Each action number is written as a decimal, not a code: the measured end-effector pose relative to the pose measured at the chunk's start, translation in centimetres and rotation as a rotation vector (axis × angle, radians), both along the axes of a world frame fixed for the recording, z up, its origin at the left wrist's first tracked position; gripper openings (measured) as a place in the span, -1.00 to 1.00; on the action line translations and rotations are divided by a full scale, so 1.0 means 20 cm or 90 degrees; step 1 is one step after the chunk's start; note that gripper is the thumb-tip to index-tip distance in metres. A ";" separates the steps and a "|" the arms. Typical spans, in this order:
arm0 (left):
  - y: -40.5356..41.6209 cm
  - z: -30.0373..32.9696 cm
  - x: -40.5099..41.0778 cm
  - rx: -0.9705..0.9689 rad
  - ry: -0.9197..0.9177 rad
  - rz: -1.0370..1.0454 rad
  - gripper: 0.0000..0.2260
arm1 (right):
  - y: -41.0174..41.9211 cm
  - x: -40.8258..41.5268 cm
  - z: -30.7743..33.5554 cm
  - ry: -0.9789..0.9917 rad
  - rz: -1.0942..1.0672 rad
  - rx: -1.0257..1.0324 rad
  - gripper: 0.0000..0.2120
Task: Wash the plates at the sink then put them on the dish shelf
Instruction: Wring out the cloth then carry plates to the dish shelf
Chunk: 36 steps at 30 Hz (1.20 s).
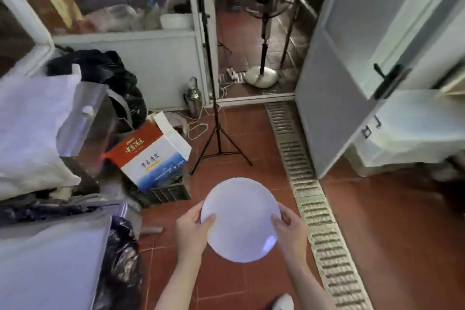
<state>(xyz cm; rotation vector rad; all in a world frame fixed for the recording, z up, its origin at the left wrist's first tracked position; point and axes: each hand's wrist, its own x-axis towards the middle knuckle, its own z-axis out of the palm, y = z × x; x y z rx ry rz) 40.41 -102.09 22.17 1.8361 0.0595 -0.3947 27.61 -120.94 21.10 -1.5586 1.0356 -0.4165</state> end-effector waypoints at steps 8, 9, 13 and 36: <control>-0.99 0.04 -0.37 0.023 -0.040 -0.170 -0.60 | -0.79 -0.56 0.07 -0.016 -0.177 -0.018 -0.64; -1.10 0.06 -0.42 0.026 -0.043 -0.190 -0.60 | -0.86 -0.64 0.08 -0.014 -0.204 -0.019 -0.62; -1.51 0.07 -0.63 0.020 -0.040 -0.286 -0.58 | -1.09 -0.96 0.08 -0.019 -0.316 -0.026 -0.61; -3.40 -0.09 -2.05 0.000 0.081 -0.810 -0.61 | -2.11 -2.49 -0.06 0.064 -0.846 0.028 -0.63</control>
